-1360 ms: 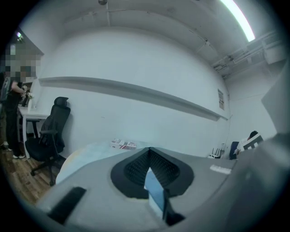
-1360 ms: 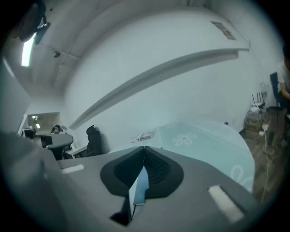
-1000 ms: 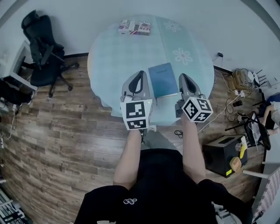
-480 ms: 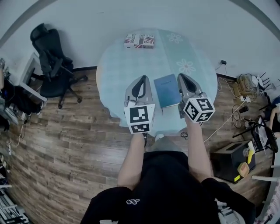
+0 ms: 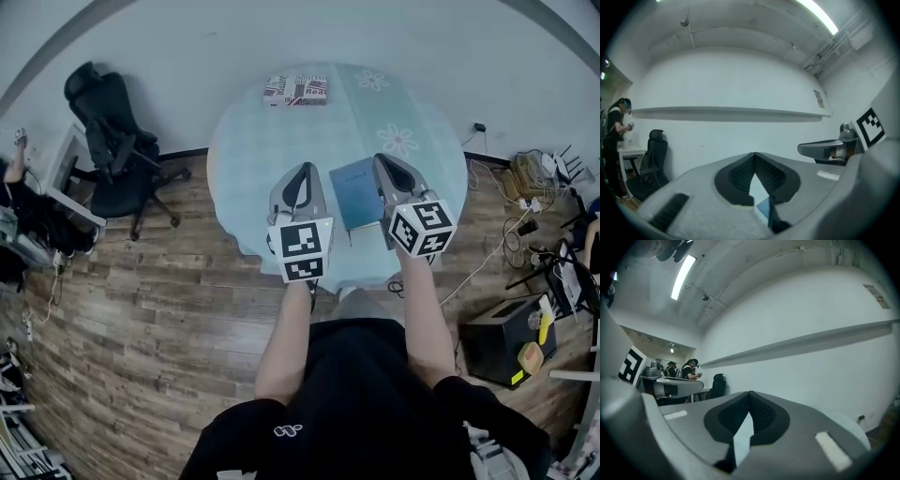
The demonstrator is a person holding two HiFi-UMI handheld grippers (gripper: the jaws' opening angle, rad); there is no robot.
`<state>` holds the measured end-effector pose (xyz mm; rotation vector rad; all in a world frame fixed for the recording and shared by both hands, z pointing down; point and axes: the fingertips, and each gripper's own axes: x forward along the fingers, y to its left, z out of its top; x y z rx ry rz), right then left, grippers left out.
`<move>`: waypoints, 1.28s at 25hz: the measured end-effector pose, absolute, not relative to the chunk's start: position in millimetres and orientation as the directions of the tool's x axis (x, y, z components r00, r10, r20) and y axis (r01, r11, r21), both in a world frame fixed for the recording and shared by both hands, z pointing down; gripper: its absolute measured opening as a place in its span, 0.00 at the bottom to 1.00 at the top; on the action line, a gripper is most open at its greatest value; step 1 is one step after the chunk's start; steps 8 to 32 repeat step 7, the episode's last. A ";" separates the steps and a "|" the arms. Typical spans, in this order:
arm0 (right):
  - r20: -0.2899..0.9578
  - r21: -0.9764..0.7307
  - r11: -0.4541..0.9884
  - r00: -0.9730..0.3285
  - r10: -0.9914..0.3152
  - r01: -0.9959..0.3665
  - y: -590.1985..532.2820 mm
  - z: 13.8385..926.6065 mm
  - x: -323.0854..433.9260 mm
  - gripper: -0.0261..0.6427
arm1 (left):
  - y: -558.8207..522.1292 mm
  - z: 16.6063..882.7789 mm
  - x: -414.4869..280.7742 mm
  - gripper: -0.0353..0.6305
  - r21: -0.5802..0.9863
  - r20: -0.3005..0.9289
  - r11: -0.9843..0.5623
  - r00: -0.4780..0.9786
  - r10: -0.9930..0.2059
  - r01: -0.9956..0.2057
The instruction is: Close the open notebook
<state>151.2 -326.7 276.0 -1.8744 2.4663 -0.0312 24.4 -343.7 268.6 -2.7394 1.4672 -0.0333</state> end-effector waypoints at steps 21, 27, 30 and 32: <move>-0.006 -0.038 0.289 -0.289 -0.957 -0.956 -326.1 276.5 153.6 0.05 | -341.2 271.3 35.8 0.06 -0.045 0.020 -0.569 0.569 -0.822 -0.821; -0.006 -0.038 0.289 -0.289 -0.957 -0.956 -326.1 276.5 153.6 0.05 | -341.2 271.3 35.8 0.06 -0.045 0.020 -0.569 0.569 -0.822 -0.821; -0.006 -0.038 0.289 -0.289 -0.957 -0.956 -326.1 276.5 153.6 0.05 | -341.2 271.3 35.8 0.06 -0.045 0.020 -0.569 0.569 -0.822 -0.821; -0.006 -0.038 0.289 -0.289 -0.957 -0.956 -326.1 276.5 153.6 0.05 | -341.2 271.3 35.8 0.06 -0.045 0.020 -0.569 0.569 -0.822 -0.821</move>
